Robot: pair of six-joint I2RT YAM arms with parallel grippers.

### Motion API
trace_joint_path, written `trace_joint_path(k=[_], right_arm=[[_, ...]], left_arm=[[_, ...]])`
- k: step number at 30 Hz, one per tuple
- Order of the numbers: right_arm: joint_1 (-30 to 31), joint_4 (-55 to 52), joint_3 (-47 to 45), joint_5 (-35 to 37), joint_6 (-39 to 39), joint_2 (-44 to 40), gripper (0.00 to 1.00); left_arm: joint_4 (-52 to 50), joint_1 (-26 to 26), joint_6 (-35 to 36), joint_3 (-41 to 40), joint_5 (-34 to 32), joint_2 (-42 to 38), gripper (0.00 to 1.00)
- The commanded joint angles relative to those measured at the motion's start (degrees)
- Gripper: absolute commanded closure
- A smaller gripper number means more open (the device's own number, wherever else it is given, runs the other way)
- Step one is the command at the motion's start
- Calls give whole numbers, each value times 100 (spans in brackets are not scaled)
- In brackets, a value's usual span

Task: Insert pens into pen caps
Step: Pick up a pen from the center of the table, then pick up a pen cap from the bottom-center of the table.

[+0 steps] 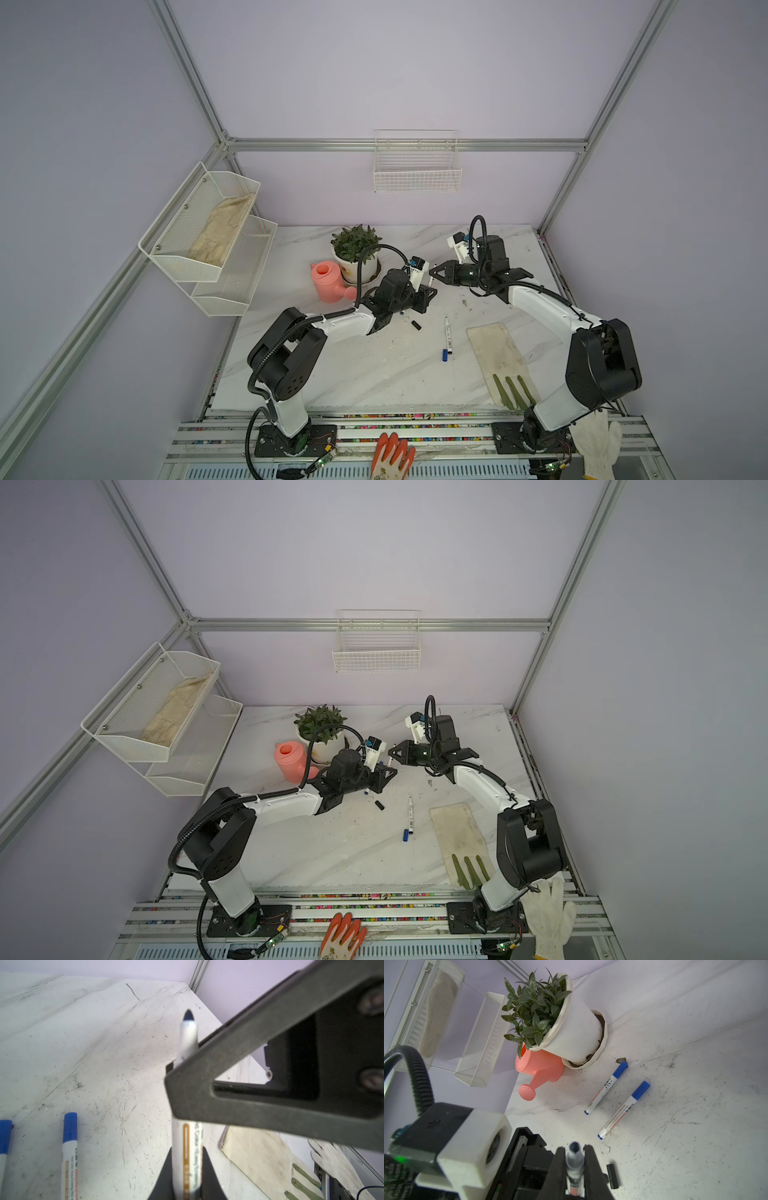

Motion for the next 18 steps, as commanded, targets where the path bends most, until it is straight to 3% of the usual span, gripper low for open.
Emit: trace_joint_path(k=[1,4,8,13,18], right_arm=[[138,-863,-98,527,-423,-116,85],[414,-1634,-129,935,-781,-184,71],[914,-2728,-237,1583,-1018,-199,69],[1492,-3547,-685,2205,-693,-295,68],[1586,-4107,-902,2238,-539,-496,65]], left_arm=[[341,59,-286,-351,-975,-303,100],[353,86,-387,-534,-1562,-398,100],[281,129,-427,-697,-1944,-523,100],[305,216,-402,-860,-2073,-678,100],[256,333,-378,-924,-1991,-751,100]])
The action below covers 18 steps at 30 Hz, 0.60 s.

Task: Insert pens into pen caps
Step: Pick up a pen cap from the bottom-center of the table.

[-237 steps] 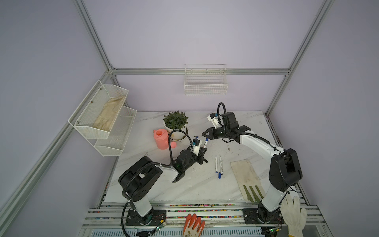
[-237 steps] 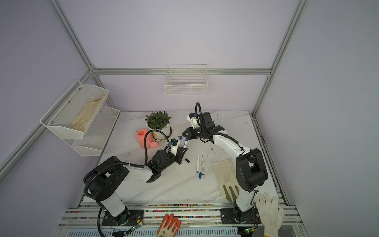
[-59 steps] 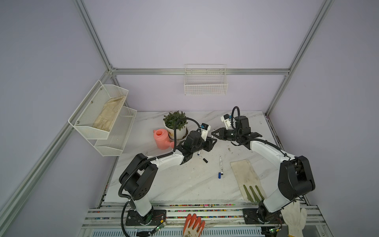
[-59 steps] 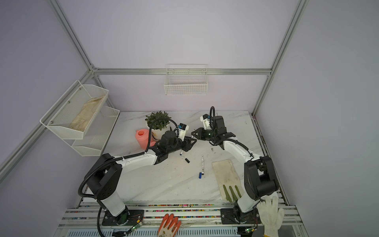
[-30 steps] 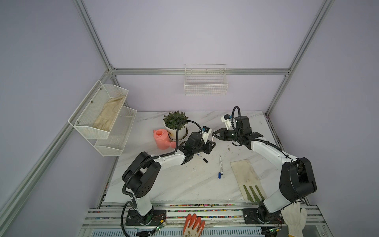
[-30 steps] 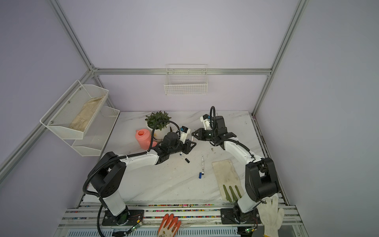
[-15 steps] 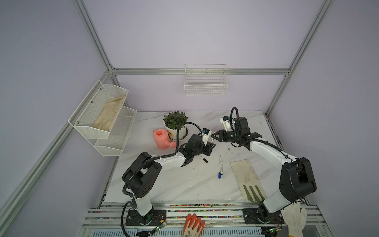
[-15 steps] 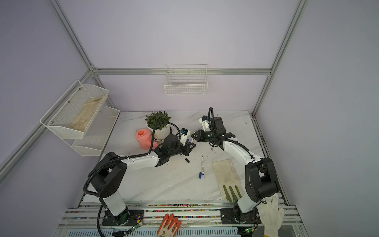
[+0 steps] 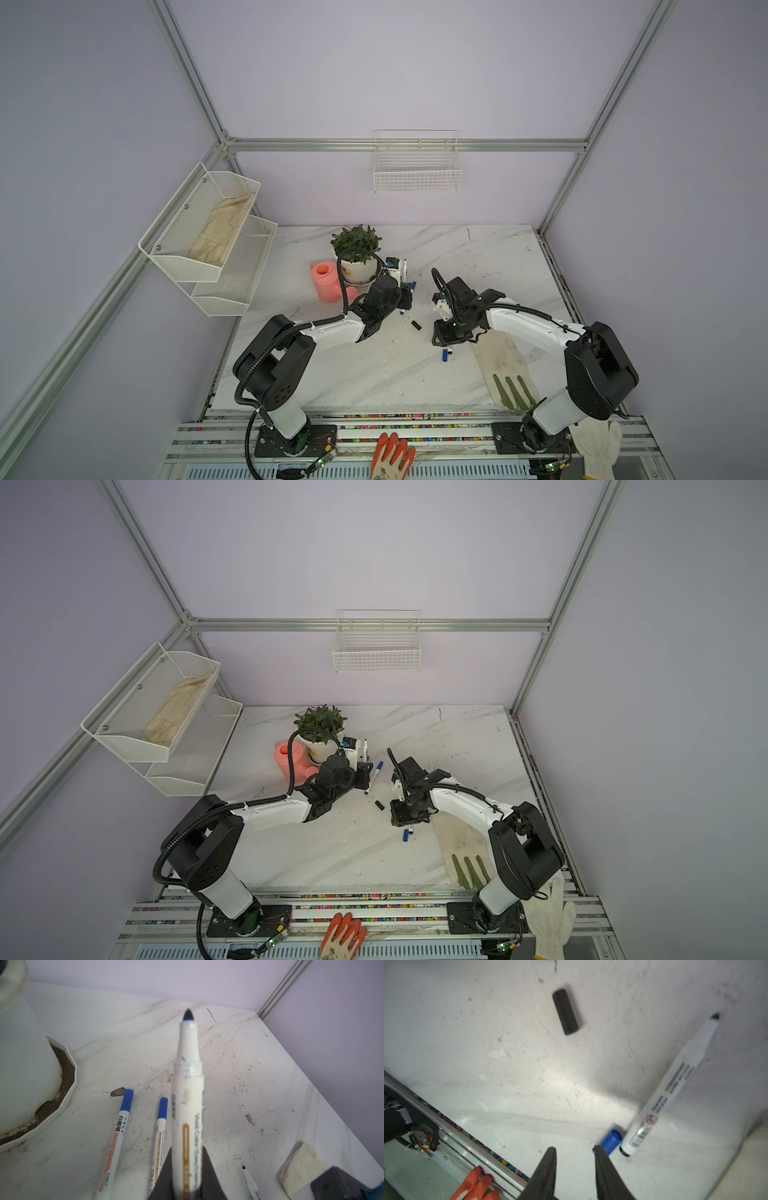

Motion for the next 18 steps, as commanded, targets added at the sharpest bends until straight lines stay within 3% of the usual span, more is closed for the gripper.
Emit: trace_joint_path(k=[1,18], right_arm=[[35,-774,-93,244,68,-249,65],[104,-147,-235,108,-70,508,64]], left_arm=[[138,115,-36,-219,-70,-212,100],[-5,214,172,-510,-171,-693,100]])
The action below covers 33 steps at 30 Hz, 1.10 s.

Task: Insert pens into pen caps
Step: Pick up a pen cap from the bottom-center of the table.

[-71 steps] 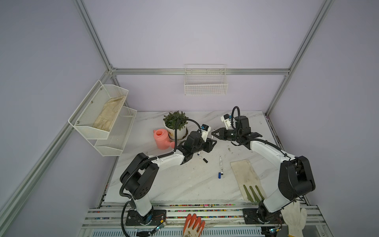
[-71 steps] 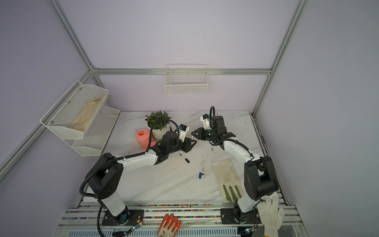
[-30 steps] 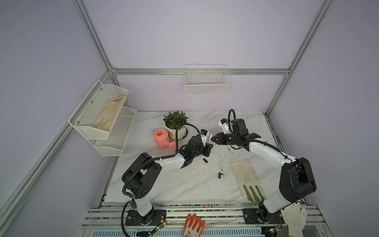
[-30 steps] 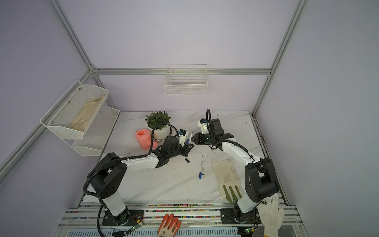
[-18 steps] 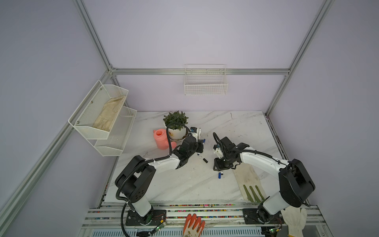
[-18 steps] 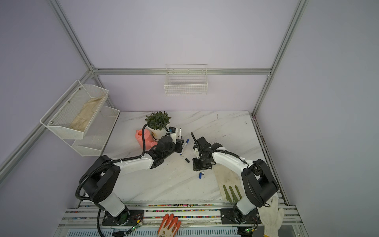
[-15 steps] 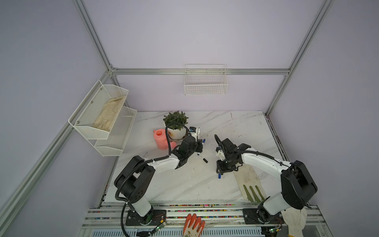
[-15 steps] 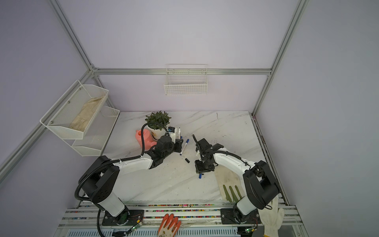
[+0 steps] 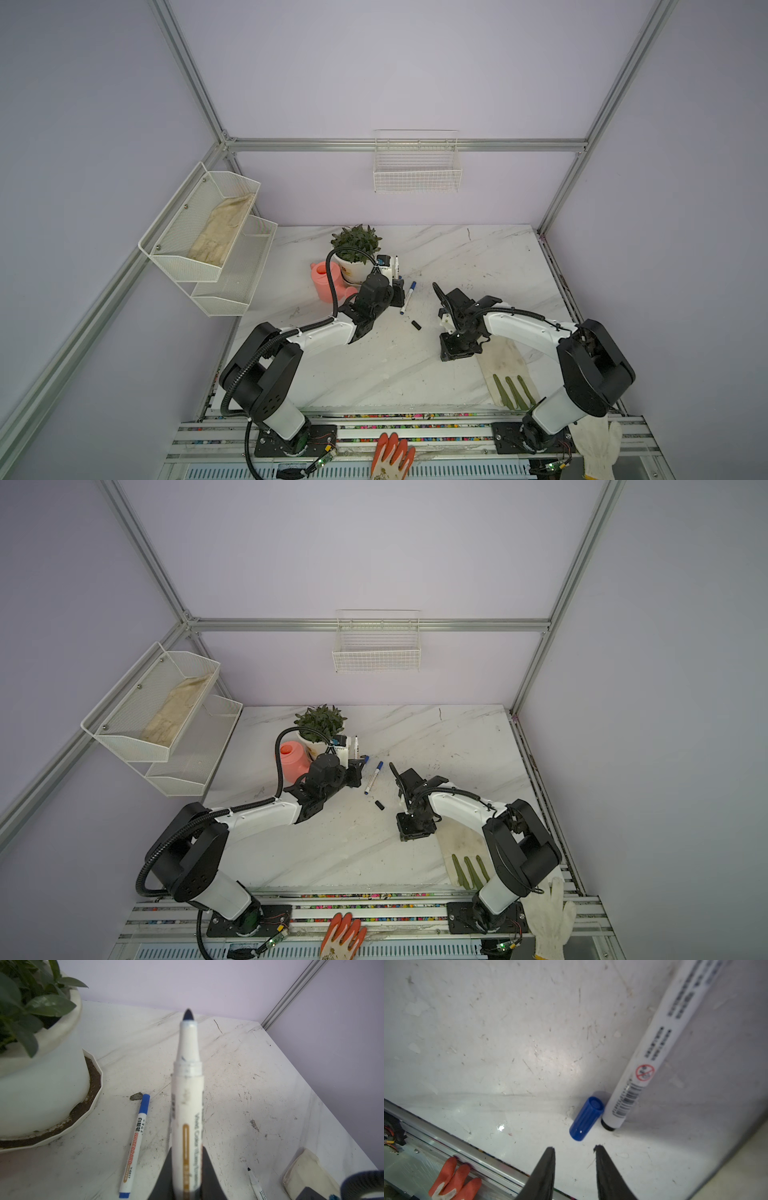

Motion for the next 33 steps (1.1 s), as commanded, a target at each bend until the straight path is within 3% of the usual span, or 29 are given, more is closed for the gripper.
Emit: trace_joint_path(k=[1,15,27,33], right_arm=[[38,-35,137,151,-175,193,64],[85,155,462,240,-290,694,65],[667,21,522,958,-109,1012,71],[759,259,488,1160,-28,1184,90]], left_arm=[[127,33,96,-264,-115,-217,100],[240,33,51,-194,-29,-43,100],[258,33,77,-215,26,13,100],[259,33,104,-299,8,-81,100]])
